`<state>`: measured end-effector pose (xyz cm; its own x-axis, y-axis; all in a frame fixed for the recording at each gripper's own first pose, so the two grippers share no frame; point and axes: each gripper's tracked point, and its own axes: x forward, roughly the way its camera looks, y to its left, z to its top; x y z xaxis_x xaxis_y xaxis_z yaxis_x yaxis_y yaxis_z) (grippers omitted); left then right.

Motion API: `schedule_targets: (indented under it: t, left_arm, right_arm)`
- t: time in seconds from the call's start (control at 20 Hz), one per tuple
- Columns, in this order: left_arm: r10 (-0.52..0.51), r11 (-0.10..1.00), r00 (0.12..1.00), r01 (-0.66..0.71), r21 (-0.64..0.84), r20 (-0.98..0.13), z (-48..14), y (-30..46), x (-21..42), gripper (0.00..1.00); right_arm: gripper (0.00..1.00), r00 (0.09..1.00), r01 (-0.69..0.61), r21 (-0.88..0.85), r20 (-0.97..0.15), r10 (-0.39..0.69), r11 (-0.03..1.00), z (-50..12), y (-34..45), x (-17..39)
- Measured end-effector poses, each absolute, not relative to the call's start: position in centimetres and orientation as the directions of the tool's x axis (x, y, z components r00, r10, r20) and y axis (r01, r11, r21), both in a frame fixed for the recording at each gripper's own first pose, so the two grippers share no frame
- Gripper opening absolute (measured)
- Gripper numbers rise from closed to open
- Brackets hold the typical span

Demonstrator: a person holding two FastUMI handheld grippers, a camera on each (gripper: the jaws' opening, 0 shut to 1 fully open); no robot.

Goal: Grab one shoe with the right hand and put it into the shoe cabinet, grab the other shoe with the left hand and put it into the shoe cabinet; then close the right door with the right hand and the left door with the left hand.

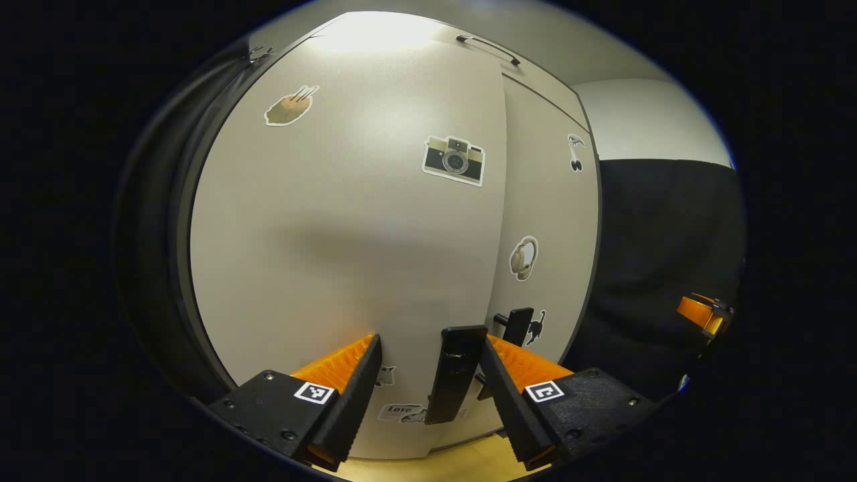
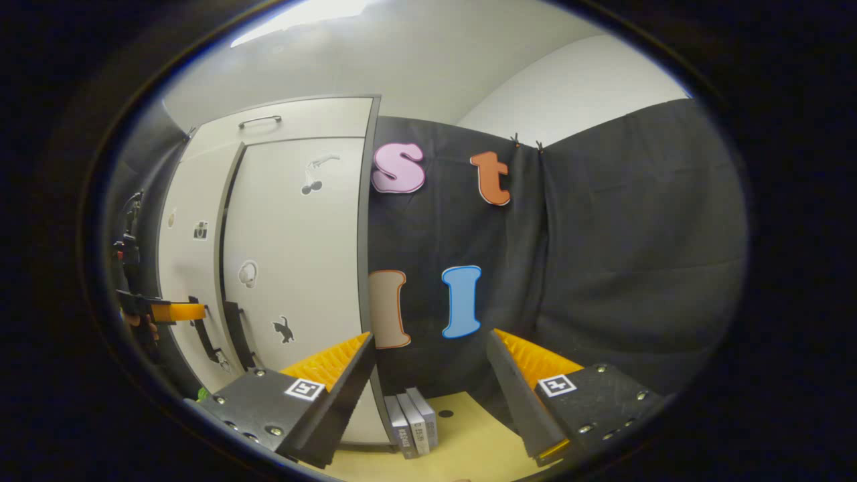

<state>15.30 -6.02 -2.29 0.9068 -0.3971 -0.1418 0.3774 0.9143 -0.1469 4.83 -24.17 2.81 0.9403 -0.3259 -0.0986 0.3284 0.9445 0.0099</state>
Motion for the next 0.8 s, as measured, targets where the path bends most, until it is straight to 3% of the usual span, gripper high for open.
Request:
schedule_targets:
  t: [0.8]
  left_arm:
    - [-0.405,0.911,0.901,0.384,-0.150,-0.155,-2.7,-6.4,16.1,0.85]
  right_arm:
    - [1.00,0.939,0.326,0.009,-0.114,-0.323,0.945,1.5,-24.4,6.5]
